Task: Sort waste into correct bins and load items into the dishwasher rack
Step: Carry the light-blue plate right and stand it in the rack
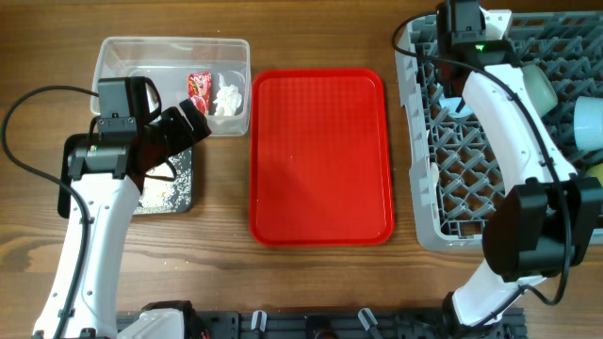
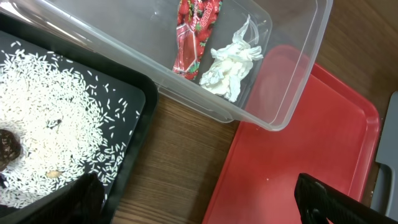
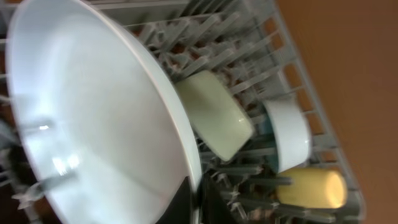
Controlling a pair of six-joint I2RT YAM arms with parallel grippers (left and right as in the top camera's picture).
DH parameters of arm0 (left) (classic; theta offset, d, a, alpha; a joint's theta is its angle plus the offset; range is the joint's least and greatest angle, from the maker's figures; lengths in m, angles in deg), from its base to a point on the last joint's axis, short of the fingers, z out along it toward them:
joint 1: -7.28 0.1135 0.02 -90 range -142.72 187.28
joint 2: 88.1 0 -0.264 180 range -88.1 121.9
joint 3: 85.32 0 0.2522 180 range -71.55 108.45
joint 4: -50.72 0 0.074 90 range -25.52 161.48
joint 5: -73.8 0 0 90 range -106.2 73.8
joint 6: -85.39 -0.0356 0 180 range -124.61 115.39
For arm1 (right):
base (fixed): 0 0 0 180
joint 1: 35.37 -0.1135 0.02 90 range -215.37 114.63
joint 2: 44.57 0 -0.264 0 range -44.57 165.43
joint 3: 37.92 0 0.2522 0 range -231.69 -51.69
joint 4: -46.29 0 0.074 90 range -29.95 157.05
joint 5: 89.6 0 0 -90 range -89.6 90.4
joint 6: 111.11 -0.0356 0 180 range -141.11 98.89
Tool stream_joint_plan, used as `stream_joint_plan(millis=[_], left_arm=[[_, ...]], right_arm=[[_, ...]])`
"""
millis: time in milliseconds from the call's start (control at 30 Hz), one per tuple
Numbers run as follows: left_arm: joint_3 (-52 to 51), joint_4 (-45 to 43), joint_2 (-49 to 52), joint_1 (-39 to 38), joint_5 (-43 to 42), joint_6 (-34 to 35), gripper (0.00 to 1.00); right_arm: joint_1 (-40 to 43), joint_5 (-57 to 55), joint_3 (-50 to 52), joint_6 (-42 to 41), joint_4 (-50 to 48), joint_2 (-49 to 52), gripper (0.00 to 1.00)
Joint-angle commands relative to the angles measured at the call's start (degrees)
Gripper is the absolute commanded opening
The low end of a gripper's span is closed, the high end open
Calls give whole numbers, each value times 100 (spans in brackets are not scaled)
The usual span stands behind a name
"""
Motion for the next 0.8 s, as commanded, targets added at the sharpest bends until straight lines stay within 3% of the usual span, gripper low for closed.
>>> stream_joint_plan(millis=[0, 33, 67, 167, 267, 300, 367, 433, 533, 633, 700, 767], left_arm=[[7, -15, 35, 24, -28, 98, 100], [7, -15, 35, 22, -28, 96, 100], [7, -15, 33, 0, -28, 96, 99], [7, -129, 33, -245, -26, -181, 100], [7, -439, 76, -704, 24, -538, 100], [7, -474, 142, -809, 22, -538, 100], [7, -243, 330, -892, 17, -533, 100], [4, 538, 439, -887, 17, -531, 100], [-22, 1235, 363, -887, 20, -533, 100], [-612, 957, -367, -892, 17, -667, 100], [-1438, 407, -1467, -892, 20, -658, 100], [-2085, 125, -2651, -892, 442, -195, 100]], right_arm=[[-101, 970, 13, -404, 177, -26, 77], [-52, 1390, 13, -699, 260, -251, 94], [17, 1886, 13, -789, 229, -494, 100], [542, 3864, 13, -686, 33, -1451, 100], [1198, 6494, 13, 433, 426, -1650, 100], [1316, 6745, 13, 643, 717, -1631, 100], [1508, 6435, 13, 614, 1449, -1641, 100], [1532, 5904, 13, 442, 1980, -1746, 100], [1532, 5851, 208, 592, 2194, -2092, 100], [1532, 5851, 1285, 654, 1429, -3303, 100], [1534, 5845, 2522, 697, 605, -4704, 100], [1532, 5755, 3388, 669, 87, -5753, 100]])
